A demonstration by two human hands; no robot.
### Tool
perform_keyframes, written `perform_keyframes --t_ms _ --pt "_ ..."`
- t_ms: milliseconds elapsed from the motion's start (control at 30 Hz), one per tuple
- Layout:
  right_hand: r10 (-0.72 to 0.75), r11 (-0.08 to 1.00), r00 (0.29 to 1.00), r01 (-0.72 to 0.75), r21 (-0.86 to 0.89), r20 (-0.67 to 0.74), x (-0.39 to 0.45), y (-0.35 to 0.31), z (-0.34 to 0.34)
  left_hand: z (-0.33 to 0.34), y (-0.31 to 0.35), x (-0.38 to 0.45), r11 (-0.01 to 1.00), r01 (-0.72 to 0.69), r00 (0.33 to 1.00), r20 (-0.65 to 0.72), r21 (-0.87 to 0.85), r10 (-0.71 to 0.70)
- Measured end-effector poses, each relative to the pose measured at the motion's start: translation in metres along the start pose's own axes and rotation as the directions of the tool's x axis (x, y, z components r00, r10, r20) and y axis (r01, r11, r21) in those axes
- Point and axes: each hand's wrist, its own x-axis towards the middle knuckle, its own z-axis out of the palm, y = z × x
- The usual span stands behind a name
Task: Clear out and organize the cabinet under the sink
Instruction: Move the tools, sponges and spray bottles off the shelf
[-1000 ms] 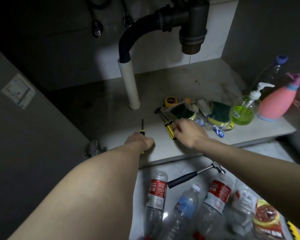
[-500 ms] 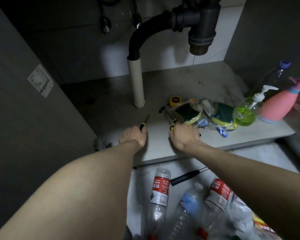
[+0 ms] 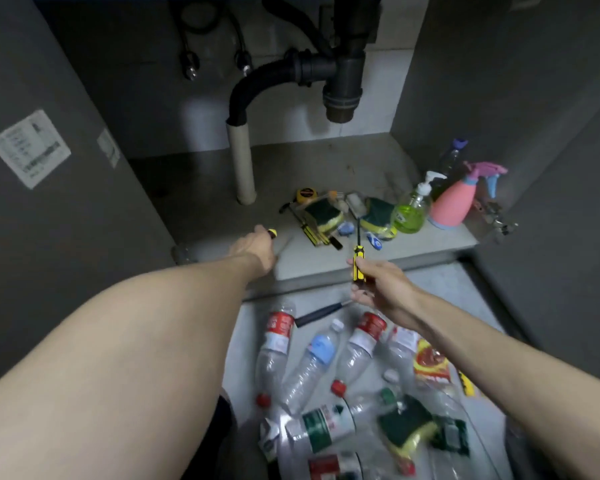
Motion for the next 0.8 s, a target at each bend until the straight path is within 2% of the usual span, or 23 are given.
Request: perform_keyframes --t_ms 100,200,367,500,633,733,800 --pt "0.069 0.976 0.997 -0.064 -0.206 0.017 -0.031 0.004 -0.041 0.014 0.015 -0.034 0.997 -0.076 0.997 0.019 0.010 0.076" --pt "0.128 0.905 0.990 -0.144 -0.399 -0.064 -0.061 0.019 -0.079 0.041 0.034 -0.073 0.981 -0.192 0.980 0.050 -0.021 0.193" --pt "0.199 0.767 0.966 -0.257 -0.588 -0.162 -0.107 0.060 -0.130 0.106 0.051 -0.131 0.951 -0.305 0.916 0.259 -0.042 0.305" --pt "0.301 0.765 0.918 -0.395 -0.509 -0.259 -0.133 0.104 -0.167 0.162 0.032 -0.173 0.950 -0.288 0.868 0.387 -0.120 0.312" --pt "0.267 0.620 0.844 -0.521 -0.587 -0.466 -0.148 0.151 -0.192 0.195 0.017 -0.216 0.944 -0.311 0.807 0.495 -0.110 0.324" --pt "0.261 0.531 0.811 -0.574 -0.623 -0.524 -0.155 0.176 -0.201 0.213 0.022 -0.246 0.944 -0.292 0.750 0.575 -0.154 0.326" --pt "0.231 0.478 0.803 -0.585 -0.655 -0.549 -0.157 0.189 -0.202 0.225 0.028 -0.264 0.927 -0.351 0.699 0.622 -0.132 0.353"
